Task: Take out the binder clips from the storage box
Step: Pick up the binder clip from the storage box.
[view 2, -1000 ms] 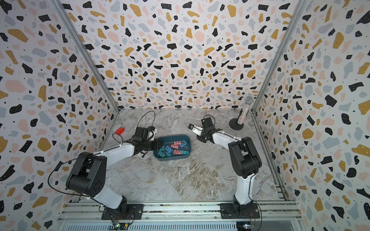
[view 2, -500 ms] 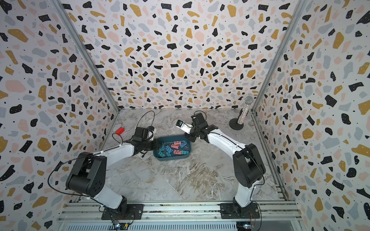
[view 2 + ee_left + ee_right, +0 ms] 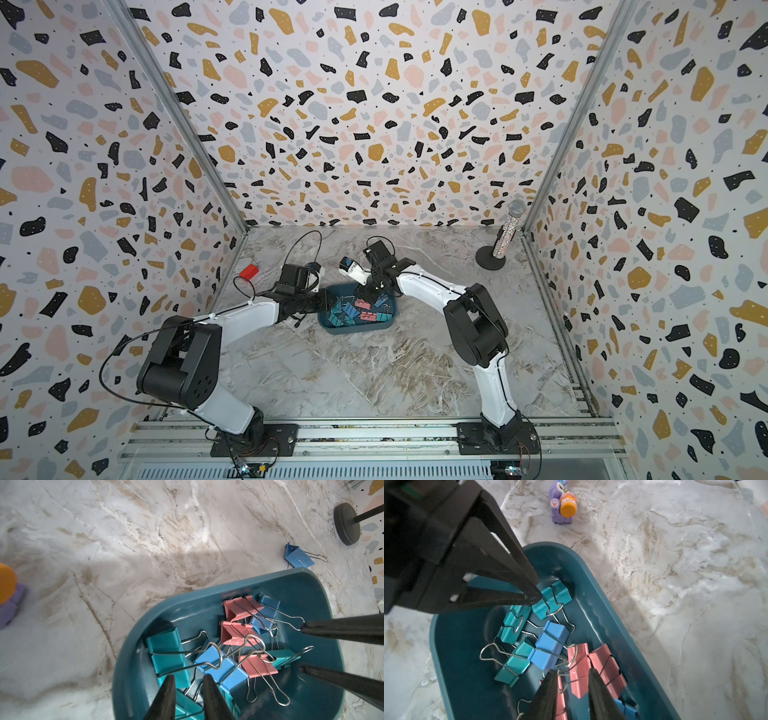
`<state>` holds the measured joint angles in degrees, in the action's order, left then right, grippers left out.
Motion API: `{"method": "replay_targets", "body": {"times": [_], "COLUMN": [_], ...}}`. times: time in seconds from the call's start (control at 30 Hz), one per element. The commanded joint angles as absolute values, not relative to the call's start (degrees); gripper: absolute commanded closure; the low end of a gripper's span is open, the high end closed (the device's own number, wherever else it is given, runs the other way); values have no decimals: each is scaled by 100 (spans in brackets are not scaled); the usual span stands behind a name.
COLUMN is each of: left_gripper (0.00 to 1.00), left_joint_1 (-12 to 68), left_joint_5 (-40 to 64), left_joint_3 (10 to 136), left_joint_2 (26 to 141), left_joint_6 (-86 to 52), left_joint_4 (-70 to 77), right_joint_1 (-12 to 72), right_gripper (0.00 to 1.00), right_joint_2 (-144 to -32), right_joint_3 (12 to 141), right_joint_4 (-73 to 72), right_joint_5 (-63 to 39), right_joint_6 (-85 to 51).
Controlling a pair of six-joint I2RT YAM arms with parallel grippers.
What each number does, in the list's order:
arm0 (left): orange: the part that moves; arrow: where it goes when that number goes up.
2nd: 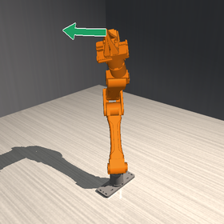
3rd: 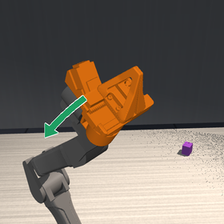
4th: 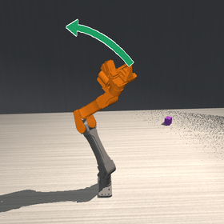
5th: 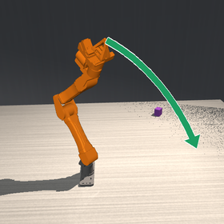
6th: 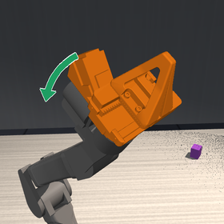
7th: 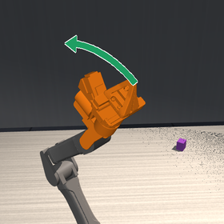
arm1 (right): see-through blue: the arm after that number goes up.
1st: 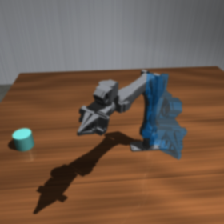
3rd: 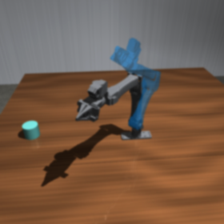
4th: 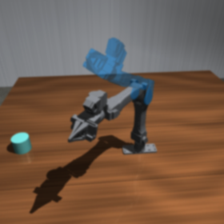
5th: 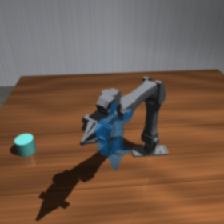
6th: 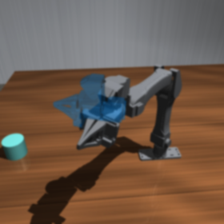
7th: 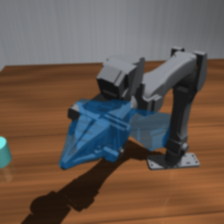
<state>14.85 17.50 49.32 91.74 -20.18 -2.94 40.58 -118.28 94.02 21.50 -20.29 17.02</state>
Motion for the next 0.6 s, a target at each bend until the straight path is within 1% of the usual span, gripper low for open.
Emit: {"method": "replay_targets", "body": {"times": [0.0, 0.2, 0.57], "left_gripper": [73, 73, 73], "left_joint_1": [1482, 1485, 1484], "left_joint_5": [1696, 1705, 1723], "left_joint_3": [4846, 4842, 4836], "left_joint_2": [9123, 9137, 9126], "left_joint_6": [-1943, -1934, -1924], "left_joint_4": [-290, -290, -290], "right_joint_1": [4087, 4087, 4086], "right_gripper": [68, 69, 69], "right_joint_2": [-11833, -12147, -12360], "right_joint_3": [9699, 10023, 10168], "right_joint_4": [2360, 2592, 2723], "right_joint_5": [-2097, -2179, -2243], "right_joint_6": [1332, 1179, 1107]}}
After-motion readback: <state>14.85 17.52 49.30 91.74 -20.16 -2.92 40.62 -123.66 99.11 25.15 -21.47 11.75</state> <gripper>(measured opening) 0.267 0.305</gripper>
